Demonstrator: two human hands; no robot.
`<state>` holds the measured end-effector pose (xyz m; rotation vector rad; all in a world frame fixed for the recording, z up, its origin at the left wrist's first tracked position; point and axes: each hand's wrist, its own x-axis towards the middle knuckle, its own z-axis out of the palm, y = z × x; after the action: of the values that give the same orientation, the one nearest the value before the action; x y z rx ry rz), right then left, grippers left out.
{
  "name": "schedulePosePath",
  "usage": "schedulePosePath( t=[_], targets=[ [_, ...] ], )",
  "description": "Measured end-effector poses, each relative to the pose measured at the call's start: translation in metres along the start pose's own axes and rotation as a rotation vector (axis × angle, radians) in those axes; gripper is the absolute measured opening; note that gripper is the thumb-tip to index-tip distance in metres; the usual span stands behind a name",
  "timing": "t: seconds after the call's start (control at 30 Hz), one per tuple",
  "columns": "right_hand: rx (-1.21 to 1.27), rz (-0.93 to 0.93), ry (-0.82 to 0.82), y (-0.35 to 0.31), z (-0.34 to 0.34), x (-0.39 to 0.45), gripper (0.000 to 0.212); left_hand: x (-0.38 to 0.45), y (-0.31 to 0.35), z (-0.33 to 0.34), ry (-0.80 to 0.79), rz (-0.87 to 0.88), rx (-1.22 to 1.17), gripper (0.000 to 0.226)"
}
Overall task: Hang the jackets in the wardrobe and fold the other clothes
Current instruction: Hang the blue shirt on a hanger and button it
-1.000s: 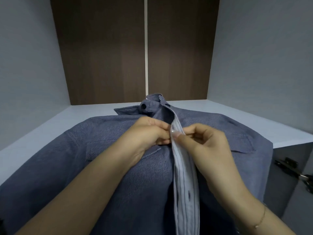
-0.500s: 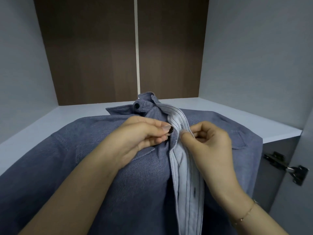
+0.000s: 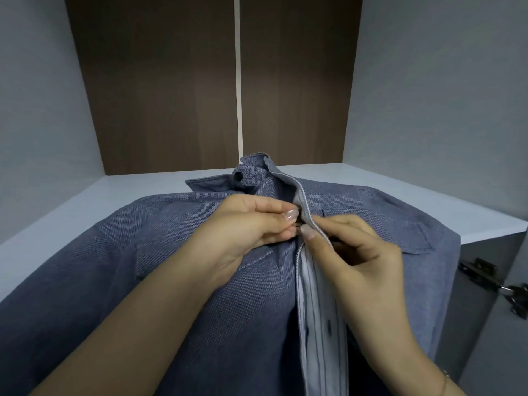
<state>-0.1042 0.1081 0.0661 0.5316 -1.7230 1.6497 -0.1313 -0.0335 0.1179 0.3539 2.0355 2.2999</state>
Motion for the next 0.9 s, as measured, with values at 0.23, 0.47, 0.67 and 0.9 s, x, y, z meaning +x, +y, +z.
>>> schedulePosePath(
  t=[0.23, 0.47, 0.67, 0.9],
  targets=[
    [0.066, 0.099, -0.123, -0.004, -0.016, 0.019, 0.008, 0.004, -0.001, -0.004, 0.008, -0.037, -0.054, 0.008],
    [-0.053, 0.004, -0.089, 0.002, -0.006, 0.017, 0.009, 0.002, 0.003, -0.001, 0.009, -0.003, 0.101, 0.03],
    [0.048, 0.158, -0.162, -0.001, -0.011, 0.027, 0.014, 0.001, 0.002, 0.002, 0.12, -0.018, 0.175, 0.023],
    [0.043, 0.151, -0.163, -0.001, -0.009, 0.029, 0.013, 0.001, 0.006, 0.005, 0.121, -0.057, 0.19, 0.022]
  ],
)
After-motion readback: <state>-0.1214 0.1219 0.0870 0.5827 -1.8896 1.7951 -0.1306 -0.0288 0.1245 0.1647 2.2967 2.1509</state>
